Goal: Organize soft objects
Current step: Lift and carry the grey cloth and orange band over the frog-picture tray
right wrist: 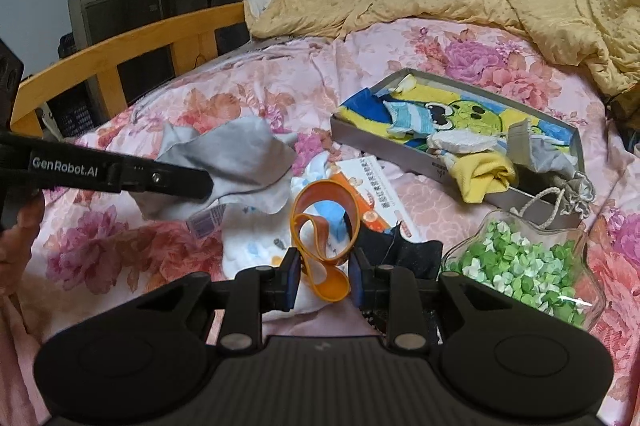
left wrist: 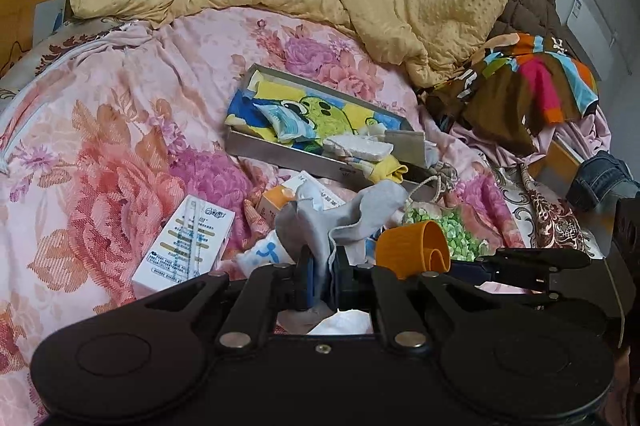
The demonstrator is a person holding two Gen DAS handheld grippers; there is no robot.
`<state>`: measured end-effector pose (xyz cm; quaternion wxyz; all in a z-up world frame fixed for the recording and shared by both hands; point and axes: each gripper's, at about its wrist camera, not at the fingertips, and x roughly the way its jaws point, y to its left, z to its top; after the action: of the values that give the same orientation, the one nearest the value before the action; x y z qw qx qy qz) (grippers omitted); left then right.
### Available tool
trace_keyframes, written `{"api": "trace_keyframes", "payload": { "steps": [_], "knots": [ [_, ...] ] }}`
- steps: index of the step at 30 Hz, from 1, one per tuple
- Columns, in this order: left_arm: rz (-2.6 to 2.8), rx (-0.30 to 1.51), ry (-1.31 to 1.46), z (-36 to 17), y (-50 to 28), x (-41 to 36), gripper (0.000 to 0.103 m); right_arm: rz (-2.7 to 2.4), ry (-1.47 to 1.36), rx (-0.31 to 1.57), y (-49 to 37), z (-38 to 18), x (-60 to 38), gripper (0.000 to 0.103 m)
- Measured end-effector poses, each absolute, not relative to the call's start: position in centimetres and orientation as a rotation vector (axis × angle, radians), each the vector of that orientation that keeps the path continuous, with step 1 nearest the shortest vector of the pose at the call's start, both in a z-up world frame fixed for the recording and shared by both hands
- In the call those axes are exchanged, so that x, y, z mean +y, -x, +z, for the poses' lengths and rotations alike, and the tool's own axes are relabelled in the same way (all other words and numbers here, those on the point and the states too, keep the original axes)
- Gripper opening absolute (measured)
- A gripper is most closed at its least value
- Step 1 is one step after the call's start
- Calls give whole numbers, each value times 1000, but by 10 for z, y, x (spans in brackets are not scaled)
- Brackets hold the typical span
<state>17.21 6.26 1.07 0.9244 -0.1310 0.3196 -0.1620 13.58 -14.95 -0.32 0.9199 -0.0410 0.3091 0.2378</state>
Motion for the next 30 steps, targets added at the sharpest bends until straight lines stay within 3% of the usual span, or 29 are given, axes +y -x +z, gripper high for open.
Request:
{"api": "trace_keyframes", "payload": {
  "steps": [15,30],
  "knots": [
    [-332,595,313,13,-197,57,9,421,-51,518,-156,19,-169,29],
    [-225,569,465,4,-334,31,10,265,-188,418,-261,17,-202,31]
  ]
}}
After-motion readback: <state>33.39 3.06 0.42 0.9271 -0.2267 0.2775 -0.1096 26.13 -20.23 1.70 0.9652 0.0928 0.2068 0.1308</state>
